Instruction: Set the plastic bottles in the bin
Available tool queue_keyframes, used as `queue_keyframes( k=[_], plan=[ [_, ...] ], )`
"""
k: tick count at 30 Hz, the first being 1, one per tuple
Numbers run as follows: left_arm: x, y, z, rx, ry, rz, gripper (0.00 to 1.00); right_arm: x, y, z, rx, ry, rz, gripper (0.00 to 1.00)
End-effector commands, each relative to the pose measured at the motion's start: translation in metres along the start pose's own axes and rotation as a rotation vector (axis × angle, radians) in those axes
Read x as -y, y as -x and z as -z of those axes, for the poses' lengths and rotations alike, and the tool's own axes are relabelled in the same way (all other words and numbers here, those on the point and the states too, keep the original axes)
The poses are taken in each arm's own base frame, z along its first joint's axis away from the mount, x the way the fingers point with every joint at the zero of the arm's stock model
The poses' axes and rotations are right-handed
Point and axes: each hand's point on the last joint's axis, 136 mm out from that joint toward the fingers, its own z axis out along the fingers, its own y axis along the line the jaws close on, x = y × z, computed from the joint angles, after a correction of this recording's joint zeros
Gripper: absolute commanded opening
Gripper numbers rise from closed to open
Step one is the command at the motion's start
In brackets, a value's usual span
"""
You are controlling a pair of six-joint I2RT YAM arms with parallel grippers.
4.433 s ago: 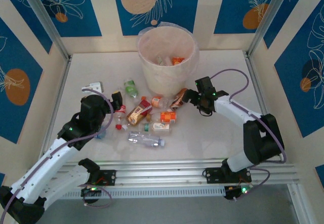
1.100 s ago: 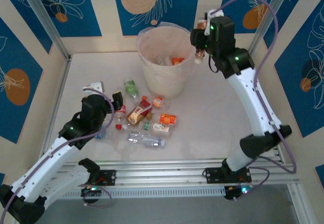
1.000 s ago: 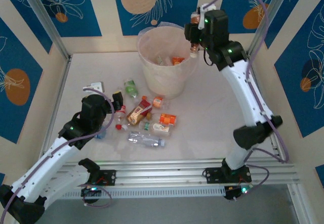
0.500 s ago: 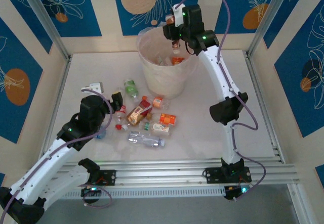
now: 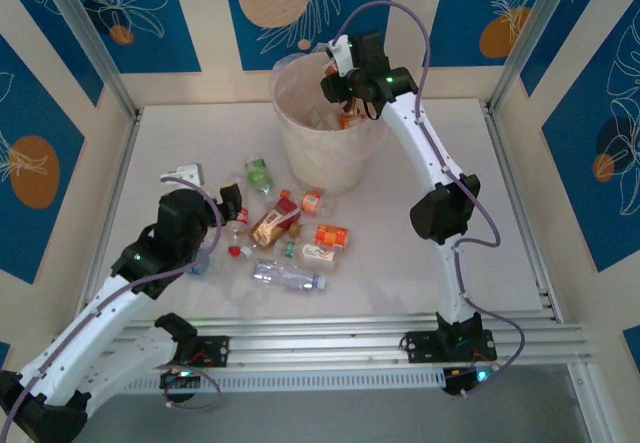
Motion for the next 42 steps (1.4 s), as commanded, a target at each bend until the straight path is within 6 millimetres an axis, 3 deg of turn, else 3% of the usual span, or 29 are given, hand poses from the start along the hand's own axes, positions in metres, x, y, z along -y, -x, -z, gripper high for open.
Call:
queue_keyframes(
  k=[1,16,22,33,42],
  plan=[
    [0.002,0.012,0.006,0.023,-0.005,0.007,1.0,0.003,-0.013,-0.012,-0.041,-0.026,0.044,0.5],
    [0.002,0.014,0.006,0.023,-0.004,0.007,1.0,0.017,-0.045,-0.049,-0.135,-0.121,0.109,0.6],
    [0.001,0.014,0.007,0.022,0.0,0.006,1.0,0.02,-0.049,-0.052,-0.149,-0.144,0.115,0.72],
    [0.0,0.014,0.008,0.022,0.0,0.008,1.0,0.021,-0.027,-0.031,-0.101,-0.176,0.131,0.84],
    [0.0,0.014,0.01,0.022,-0.002,0.006,1.0,0.016,0.019,0.019,0.018,-0.196,0.131,0.98]
  ],
)
